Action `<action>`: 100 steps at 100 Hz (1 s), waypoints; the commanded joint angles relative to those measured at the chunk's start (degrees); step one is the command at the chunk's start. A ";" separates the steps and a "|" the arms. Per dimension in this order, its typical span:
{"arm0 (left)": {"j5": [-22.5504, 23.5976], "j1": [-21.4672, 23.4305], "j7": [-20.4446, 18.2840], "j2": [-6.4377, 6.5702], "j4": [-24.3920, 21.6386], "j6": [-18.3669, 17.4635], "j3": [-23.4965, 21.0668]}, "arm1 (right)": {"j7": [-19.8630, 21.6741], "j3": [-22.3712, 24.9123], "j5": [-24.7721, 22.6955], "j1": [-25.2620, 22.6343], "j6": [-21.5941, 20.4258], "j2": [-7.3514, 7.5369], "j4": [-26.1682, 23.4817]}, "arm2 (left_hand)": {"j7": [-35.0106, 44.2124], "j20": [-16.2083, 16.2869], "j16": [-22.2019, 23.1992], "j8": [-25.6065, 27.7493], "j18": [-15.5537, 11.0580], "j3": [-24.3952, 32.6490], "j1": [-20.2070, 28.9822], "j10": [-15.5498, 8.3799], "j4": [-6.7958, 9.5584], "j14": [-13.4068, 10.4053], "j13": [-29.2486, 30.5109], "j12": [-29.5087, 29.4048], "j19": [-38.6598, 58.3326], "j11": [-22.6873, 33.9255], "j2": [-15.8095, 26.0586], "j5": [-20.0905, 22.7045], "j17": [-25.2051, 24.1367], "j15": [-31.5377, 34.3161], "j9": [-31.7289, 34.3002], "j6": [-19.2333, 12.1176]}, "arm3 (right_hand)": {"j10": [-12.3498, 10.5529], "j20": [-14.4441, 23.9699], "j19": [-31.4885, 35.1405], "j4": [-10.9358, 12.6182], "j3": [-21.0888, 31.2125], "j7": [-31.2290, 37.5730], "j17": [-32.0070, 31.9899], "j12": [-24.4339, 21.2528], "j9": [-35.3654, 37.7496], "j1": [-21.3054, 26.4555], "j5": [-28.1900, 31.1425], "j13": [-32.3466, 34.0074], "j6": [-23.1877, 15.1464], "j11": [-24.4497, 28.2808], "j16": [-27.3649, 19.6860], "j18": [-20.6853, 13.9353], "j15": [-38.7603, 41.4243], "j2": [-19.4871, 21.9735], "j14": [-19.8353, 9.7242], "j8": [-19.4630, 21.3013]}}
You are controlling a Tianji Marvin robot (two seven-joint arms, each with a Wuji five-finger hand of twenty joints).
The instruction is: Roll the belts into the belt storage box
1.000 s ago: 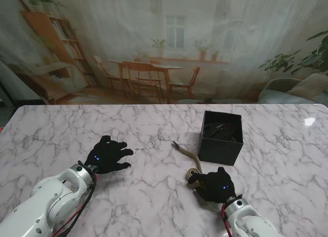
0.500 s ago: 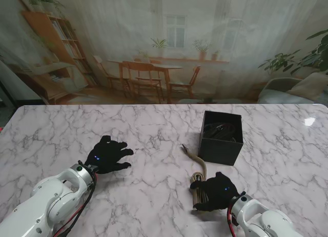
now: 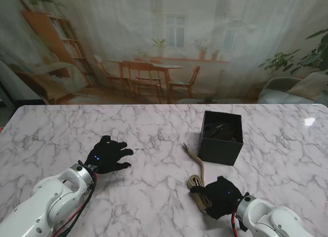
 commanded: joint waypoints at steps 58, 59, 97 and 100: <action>-0.11 -0.11 -1.01 -0.12 0.08 0.21 0.19 | 6.45 2.04 -0.62 -1.93 -0.73 0.49 -3.43 | -1.03 0.94 0.03 -0.83 2.26 -0.78 -0.93 -0.07 1.08 0.35 -0.37 -0.20 -1.78 -0.46 2.87 -1.68 -0.95 -1.03 -2.29 0.33 | -4.55 -0.34 -3.26 14.38 20.67 -0.31 -1.82 -11.09 -18.75 2.03 -2.91 -5.23 6.98 -13.75 -4.18 1.98 -5.75 -3.51 -1.83 2.80; -0.11 -0.11 -1.01 -0.12 0.08 0.21 0.19 | 6.42 2.04 -0.74 -1.94 -0.71 0.49 -3.44 | -1.04 0.94 0.03 -0.83 2.27 -0.76 -0.90 -0.05 1.09 0.36 -0.36 -0.20 -1.78 -0.45 2.88 -1.69 -0.95 -1.03 -2.28 0.33 | -4.55 -0.32 -3.21 14.59 20.93 -0.08 -1.76 -10.91 -19.05 2.20 -2.95 -5.20 6.95 -13.40 -4.18 1.96 -5.72 -3.53 -1.90 2.96; -0.25 -0.18 -1.02 -0.13 0.16 0.14 0.15 | 4.83 1.92 -4.33 -1.82 -1.03 0.49 -3.69 | -1.03 0.91 0.06 -0.84 2.30 -0.78 -0.88 -0.11 1.09 0.31 -0.32 -0.17 -1.76 -0.38 2.87 -1.73 -0.90 -0.99 -2.19 0.28 | -5.79 -0.40 6.67 -3.25 22.19 7.50 10.04 -5.78 -18.81 32.03 -3.17 5.05 4.85 -1.42 -0.49 -3.47 2.93 -5.68 -3.73 3.61; -0.25 -0.18 -1.01 -0.13 0.17 0.14 0.14 | 4.30 1.84 -4.57 -1.78 -0.97 0.47 -3.55 | -1.04 0.91 0.06 -0.84 2.18 -0.79 -0.91 -0.16 1.09 0.33 -0.33 -0.18 -1.75 -0.42 2.90 -1.78 -0.89 -1.00 -2.29 0.26 | -6.00 -5.35 9.38 -4.88 21.82 9.77 10.62 -5.26 -17.61 33.21 -3.19 6.19 4.58 -0.35 0.77 -2.81 4.37 -6.48 -3.87 1.73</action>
